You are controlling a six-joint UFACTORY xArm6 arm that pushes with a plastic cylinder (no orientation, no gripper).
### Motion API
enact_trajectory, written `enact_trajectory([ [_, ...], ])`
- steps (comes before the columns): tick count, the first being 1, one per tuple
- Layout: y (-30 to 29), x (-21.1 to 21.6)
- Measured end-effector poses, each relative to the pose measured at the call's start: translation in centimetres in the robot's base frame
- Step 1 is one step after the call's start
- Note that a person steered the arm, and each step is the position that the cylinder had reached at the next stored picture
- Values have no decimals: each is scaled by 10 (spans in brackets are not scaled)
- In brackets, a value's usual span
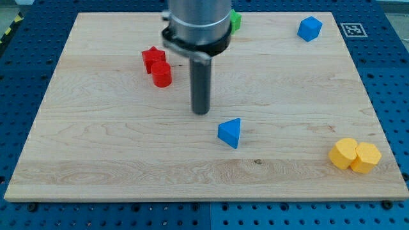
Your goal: Move the blue triangle towards the blue cube
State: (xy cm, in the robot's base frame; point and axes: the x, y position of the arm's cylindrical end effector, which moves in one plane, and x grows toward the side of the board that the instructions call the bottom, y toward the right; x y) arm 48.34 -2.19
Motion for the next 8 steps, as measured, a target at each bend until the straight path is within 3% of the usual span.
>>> enact_trajectory([
  [1, -15, 37],
  [2, -6, 41],
  [4, 65, 66],
  [8, 72, 16],
])
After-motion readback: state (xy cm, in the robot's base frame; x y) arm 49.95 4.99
